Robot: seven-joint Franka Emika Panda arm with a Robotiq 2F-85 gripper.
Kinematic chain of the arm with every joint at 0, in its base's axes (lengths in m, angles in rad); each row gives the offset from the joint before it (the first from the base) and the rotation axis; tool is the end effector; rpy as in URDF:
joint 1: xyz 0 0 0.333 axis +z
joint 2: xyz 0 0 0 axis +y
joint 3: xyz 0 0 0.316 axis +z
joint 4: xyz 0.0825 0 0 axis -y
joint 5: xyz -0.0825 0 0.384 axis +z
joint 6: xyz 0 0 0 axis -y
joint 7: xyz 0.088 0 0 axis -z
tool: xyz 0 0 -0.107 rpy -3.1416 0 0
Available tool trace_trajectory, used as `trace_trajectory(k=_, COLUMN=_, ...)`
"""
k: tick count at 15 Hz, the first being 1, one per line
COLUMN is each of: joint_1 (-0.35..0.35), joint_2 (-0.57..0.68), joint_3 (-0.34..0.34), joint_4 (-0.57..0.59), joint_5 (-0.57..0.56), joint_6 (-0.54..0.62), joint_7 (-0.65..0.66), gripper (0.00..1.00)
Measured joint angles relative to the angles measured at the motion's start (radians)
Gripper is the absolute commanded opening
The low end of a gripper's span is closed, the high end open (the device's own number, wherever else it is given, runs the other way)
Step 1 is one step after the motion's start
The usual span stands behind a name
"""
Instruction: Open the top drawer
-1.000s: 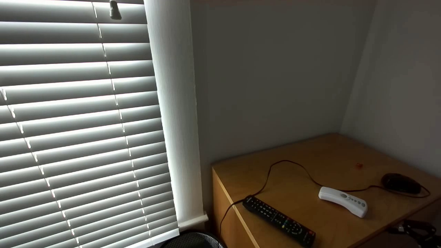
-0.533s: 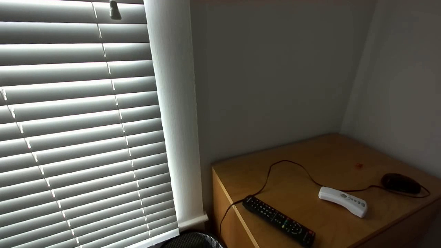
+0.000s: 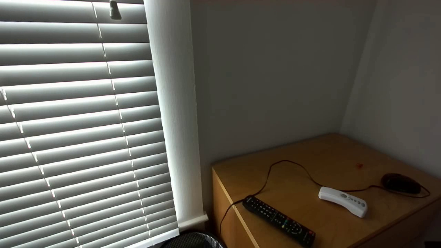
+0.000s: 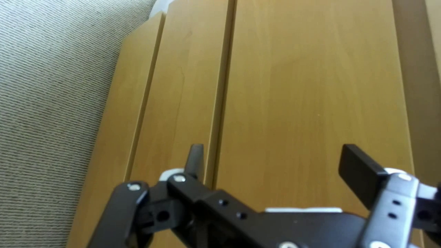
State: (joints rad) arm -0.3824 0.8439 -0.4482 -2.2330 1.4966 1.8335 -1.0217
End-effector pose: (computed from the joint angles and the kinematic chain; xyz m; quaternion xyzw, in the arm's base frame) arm 0.3030 -0.2874 0.0031 -0.7568 0.4574 -0.0459 0.4648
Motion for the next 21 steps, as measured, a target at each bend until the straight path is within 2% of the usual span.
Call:
trace_trajectory(k=9, joint_1=-0.001, joint_2=-0.036, joint_3=0.067, joint_4=0.03, joint_5=0.166, joint_6=-0.001, joint_7=-0.012, gripper=1.0)
trace_trajectory(k=21, joint_1=-0.012, joint_2=-0.011, joint_3=0.078, joint_4=0.018, joint_5=0.261, joint_6=-0.037, joint_7=-0.067, gripper=1.0)
